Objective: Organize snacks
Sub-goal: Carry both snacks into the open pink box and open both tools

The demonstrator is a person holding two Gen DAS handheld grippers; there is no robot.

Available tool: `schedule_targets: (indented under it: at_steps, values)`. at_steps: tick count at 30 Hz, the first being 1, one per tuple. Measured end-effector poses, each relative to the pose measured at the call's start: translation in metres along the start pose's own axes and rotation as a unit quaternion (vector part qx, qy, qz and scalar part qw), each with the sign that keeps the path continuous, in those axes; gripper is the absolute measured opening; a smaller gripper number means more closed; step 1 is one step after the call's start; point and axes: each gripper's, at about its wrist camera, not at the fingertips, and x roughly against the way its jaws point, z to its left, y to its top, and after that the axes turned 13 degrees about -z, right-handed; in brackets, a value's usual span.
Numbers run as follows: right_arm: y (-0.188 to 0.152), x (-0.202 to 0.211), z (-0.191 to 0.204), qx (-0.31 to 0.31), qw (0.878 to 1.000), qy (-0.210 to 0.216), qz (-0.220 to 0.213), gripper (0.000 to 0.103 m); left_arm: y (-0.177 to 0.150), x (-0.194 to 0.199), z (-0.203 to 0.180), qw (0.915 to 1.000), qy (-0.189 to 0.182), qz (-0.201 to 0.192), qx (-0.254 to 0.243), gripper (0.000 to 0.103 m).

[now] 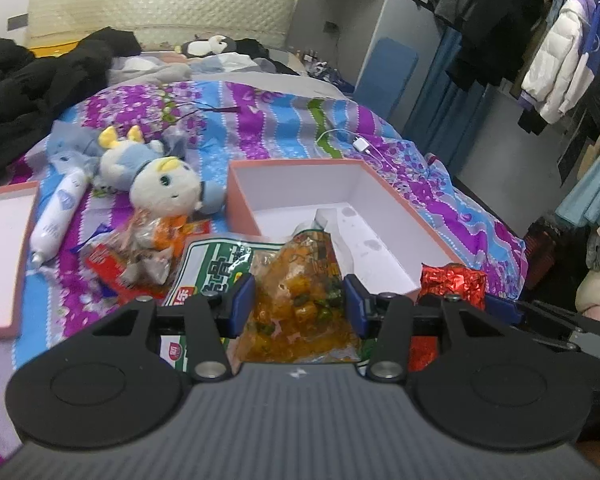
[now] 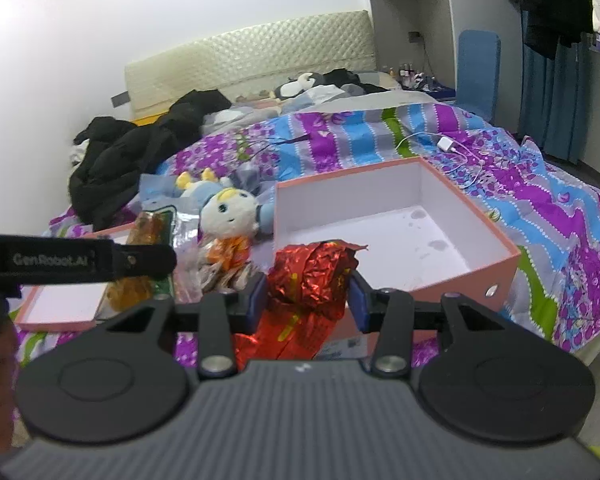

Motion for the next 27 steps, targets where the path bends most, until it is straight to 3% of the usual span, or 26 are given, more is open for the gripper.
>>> schedule_targets:
  at_steps: [14,22,27]
  values:
    - [0.007,-0.107,-0.065,-0.005,0.999,-0.03,0.031,0.046,0.031,-0.158,-0.01,0.999,-0.019,0.035,-0.02,0.054]
    - [-0.004,-0.169,-0.094,-0.007,0.997,-0.045,0.059,0.047,0.031,-0.252,-0.016,0.9973,-0.035,0.063,-0.017,0.054]
    - [-0.016,-0.2,-0.106,-0.015,0.995,-0.051,0.082,0.047,0.021,-0.288,-0.016,0.9954,-0.039,0.086,-0.016,0.055]
